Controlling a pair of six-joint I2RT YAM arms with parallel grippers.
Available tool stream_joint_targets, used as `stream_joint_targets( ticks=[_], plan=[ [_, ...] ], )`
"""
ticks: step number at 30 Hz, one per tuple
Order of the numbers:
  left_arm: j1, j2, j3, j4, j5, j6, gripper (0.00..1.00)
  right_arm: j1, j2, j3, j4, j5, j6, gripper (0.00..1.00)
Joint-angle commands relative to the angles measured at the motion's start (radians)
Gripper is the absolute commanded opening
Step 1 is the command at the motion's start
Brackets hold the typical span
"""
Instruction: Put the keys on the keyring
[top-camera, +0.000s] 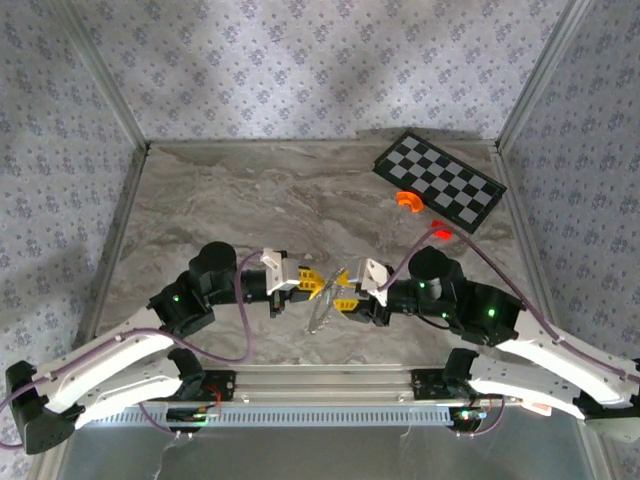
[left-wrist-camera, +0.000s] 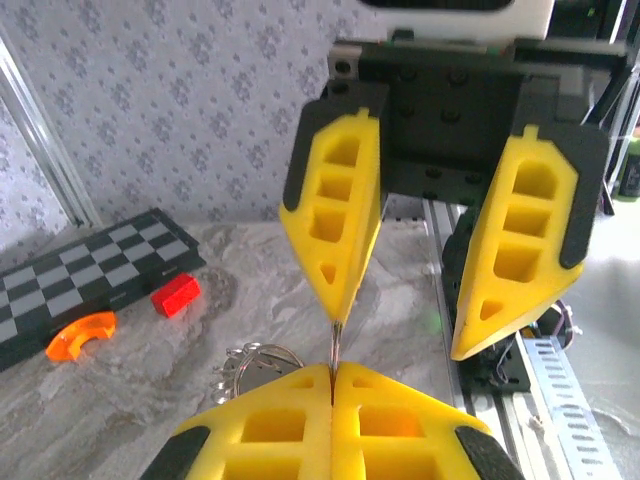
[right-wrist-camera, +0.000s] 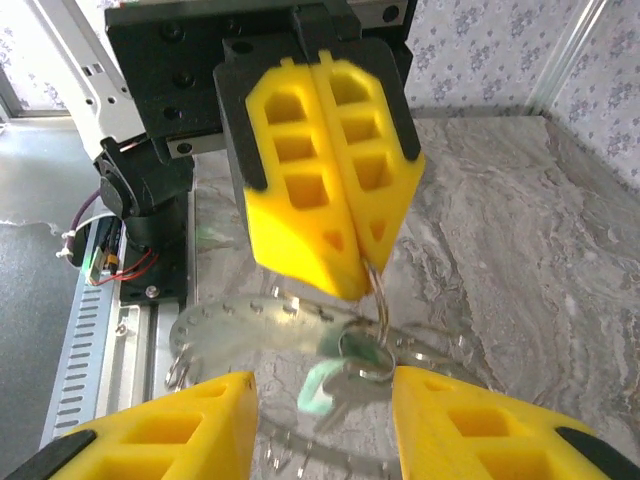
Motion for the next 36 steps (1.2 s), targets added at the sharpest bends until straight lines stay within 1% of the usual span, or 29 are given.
stream_joint_targets(
  ticks=[1,5,13,21,26,33,36],
  plan=[
    [0.0,-0.024,-0.001,0.129,0.036,-0.04,0.0,0.002,-0.03,-0.035,0.058,0.016,0.051,0.39],
    [-0.001,-0.03,-0.014,0.18,0.045,-0.071,0.0,0.0,-0.039,-0.062,0.092,-0.01,0.068,0.36],
    [-0.001,-0.025,-0.041,0.279,0.055,-0.124,0.0,-0.009,-0.019,-0.099,0.18,-0.06,0.098,0.36],
    [-0.001,-0.026,-0.07,0.359,0.061,-0.163,0.0,-0.025,-0.004,-0.114,0.236,-0.083,0.114,0.26],
    [-0.001,-0.024,-0.079,0.391,0.065,-0.183,0.0,-0.031,0.018,-0.112,0.258,-0.098,0.118,0.28],
    [-0.001,-0.027,-0.082,0.408,0.058,-0.191,0.0,-0.036,0.012,-0.123,0.275,-0.1,0.123,0.27],
    [0.001,-0.029,-0.085,0.414,0.054,-0.193,0.0,-0.037,0.01,-0.127,0.278,-0.105,0.125,0.31]
  ],
)
